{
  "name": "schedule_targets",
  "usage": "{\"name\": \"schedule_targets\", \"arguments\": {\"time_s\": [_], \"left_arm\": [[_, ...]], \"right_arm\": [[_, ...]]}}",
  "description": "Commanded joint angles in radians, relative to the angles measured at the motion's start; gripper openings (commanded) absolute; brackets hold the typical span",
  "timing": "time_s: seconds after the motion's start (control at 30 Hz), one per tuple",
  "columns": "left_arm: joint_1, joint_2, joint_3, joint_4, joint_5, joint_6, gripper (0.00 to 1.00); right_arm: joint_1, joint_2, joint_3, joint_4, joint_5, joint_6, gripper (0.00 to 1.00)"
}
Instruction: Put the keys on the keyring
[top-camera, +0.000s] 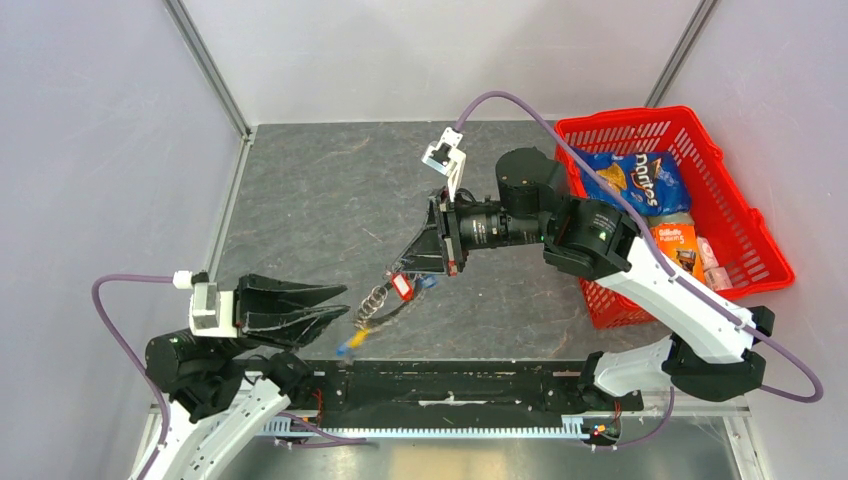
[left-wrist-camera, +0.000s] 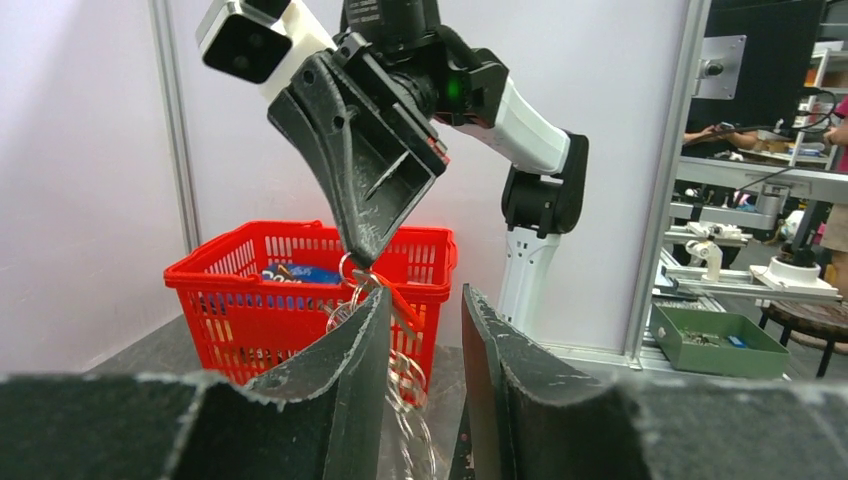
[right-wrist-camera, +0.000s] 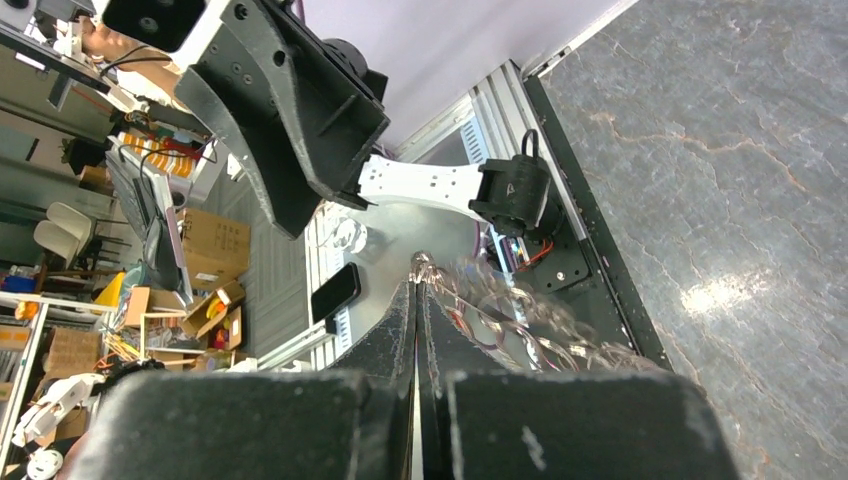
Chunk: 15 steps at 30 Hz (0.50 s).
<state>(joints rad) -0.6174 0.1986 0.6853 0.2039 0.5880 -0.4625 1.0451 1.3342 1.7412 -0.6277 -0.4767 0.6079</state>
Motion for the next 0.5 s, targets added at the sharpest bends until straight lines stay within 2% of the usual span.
{"name": "schedule_targets", "arguments": {"time_s": [0.0,0.47], "left_arm": [[0.002,0.023,0.04,0.004,0.067,-0.015,0.38],[0.002,0.041,-0.028,-0.05,0.036,0.041,0.38]], "right_arm": [[-0.003,-0.016,0.024,0.02,-0.019,-0.024,0.0],[-0.021,-0.017,0.012,0.002,-0.039,-0.083,0.0]]}}
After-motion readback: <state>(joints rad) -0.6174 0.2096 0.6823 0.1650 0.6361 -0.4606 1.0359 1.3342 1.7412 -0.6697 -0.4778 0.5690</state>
